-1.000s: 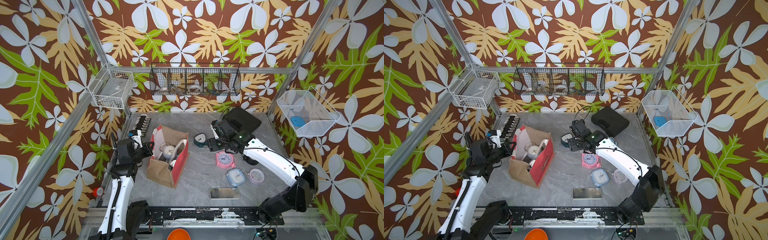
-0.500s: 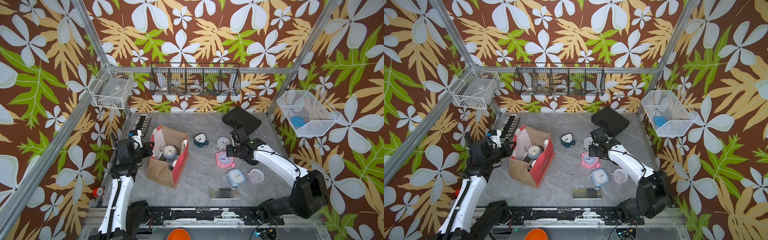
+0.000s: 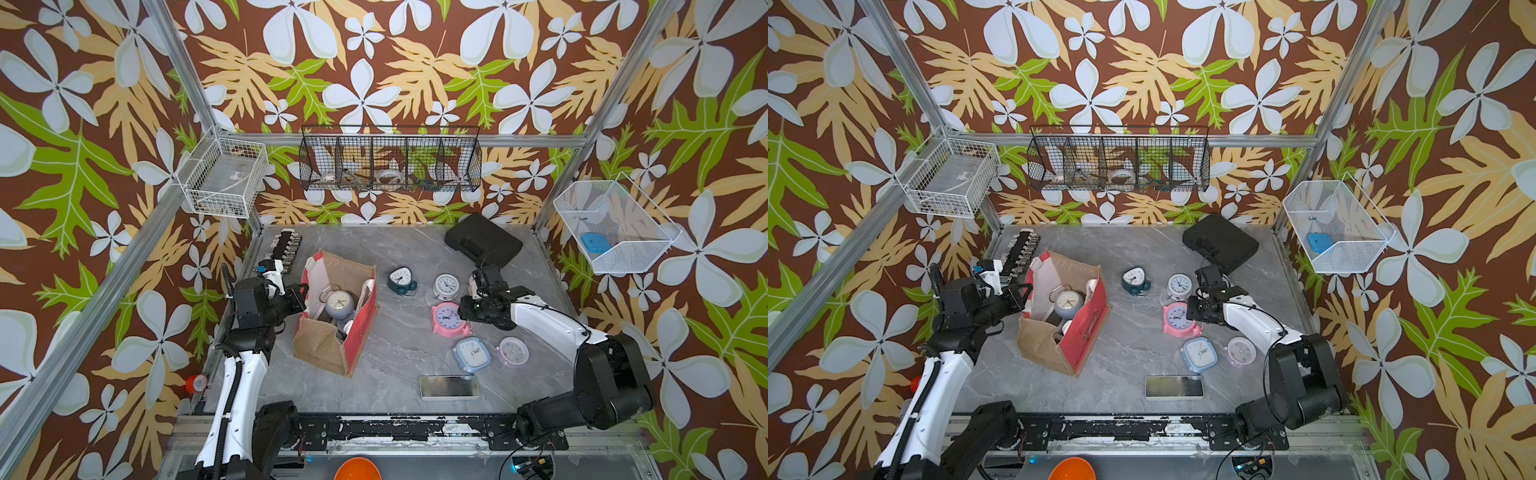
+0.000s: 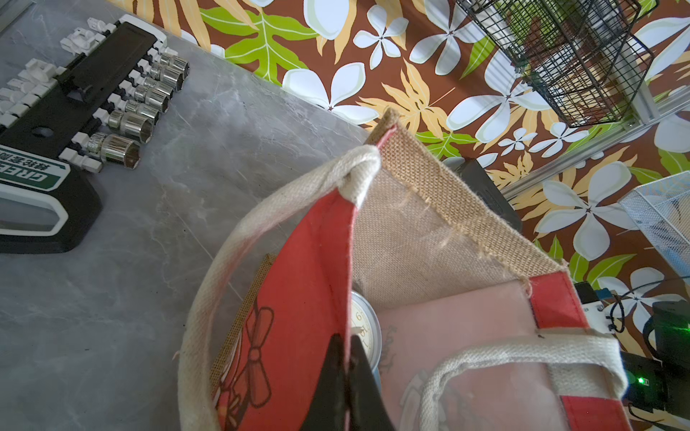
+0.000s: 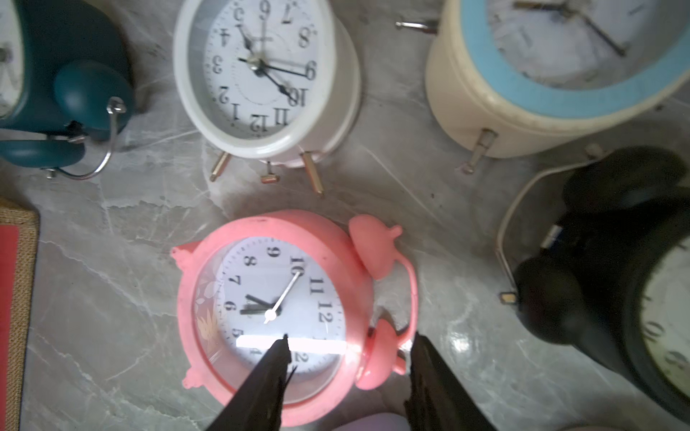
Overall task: Put the alarm clock into the canvas bag
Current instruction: Adjust the alarm at the center of the board.
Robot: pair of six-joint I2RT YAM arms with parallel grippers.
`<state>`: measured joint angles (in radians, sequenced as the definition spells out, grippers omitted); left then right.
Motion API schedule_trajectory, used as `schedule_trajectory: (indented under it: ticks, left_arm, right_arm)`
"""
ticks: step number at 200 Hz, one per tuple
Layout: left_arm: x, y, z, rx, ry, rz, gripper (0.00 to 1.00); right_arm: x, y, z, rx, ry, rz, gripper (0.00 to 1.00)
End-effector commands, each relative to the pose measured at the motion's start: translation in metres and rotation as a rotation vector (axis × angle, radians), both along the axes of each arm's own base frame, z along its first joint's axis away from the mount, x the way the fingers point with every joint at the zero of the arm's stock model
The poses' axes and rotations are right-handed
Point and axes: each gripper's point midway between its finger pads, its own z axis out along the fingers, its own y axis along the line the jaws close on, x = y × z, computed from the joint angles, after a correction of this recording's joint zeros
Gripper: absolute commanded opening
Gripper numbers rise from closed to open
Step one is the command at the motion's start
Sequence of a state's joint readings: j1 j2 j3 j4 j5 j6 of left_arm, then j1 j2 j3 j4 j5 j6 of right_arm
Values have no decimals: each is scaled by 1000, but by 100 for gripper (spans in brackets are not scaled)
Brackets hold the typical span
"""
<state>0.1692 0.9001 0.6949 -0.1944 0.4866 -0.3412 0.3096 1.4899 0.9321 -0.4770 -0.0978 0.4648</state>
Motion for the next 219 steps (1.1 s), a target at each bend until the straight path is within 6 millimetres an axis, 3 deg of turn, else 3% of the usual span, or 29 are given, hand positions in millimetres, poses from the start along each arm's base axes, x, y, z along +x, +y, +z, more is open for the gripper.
schedule_trajectory:
  ticks: [1, 27, 41, 87, 122, 143, 156, 183, 219]
  left_arm:
    - [2, 0, 6, 2, -19, -1, 0]
    - [2, 0, 6, 3, -19, 0, 0]
    - [2, 1, 6, 4, -20, 0, 0]
    - [2, 1, 6, 6, -20, 1, 0]
    - [2, 1, 5, 6, -16, 3, 0]
    - [2, 1, 5, 6, -17, 3, 0]
    - [2, 1, 5, 4, -14, 3, 0]
    - [2, 1, 4, 4, -14, 3, 0]
    - [2, 1, 5, 5, -15, 1, 0]
  right_arm:
    - [1, 0, -5, -33, 16, 17, 64]
    - [4, 12, -13, 12, 34, 38, 79]
    - [7, 21, -14, 25, 36, 53, 83]
    - [6, 60, -6, 93, 39, 118, 82]
    - [-7, 97, -2, 140, 57, 202, 80]
    - [-17, 117, 1, 175, 64, 275, 72]
    - [-14, 109, 6, 142, 35, 244, 66]
    - [-2, 72, 17, -29, -26, 156, 55]
    - [0, 32, 5, -138, -1, 77, 50]
